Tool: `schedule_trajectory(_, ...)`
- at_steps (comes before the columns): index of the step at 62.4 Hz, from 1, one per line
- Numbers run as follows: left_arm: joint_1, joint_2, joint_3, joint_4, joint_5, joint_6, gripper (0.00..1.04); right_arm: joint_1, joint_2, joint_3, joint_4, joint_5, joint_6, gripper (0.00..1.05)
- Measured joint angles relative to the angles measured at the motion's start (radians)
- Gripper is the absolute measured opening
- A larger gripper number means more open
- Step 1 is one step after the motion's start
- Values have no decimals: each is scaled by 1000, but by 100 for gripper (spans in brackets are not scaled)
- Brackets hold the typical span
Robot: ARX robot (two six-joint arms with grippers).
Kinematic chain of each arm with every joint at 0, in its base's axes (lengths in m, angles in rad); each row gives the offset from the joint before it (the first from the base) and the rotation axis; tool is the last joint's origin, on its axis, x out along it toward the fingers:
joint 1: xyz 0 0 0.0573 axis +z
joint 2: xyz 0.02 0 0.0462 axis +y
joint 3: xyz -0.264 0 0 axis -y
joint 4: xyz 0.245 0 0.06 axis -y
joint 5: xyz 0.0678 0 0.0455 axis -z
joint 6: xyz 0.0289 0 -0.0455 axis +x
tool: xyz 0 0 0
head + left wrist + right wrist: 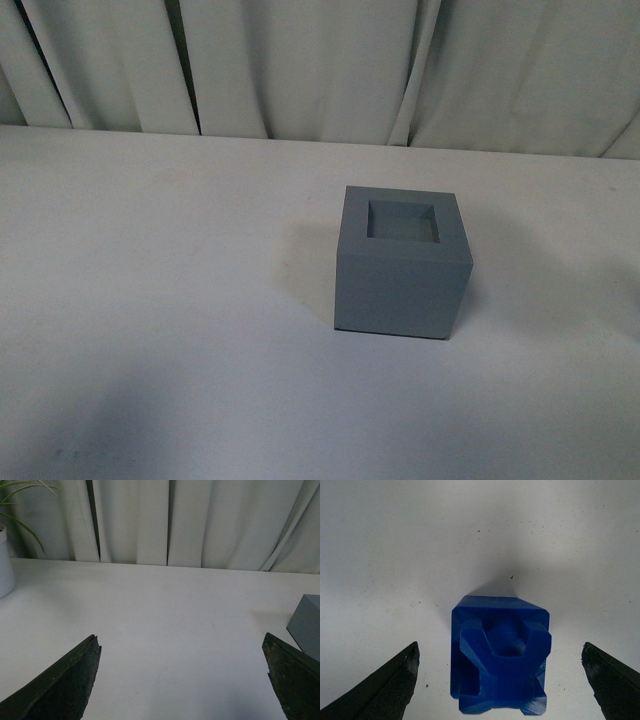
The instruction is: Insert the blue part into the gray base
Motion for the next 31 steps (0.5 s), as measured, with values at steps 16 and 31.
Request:
schedule_trajectory(16,0,0,0,0,0,0,98,2,34,0,22,8,14,96)
schedule_trajectory(31,0,0,0,0,0,0,98,16,65,1,40,17,40,96)
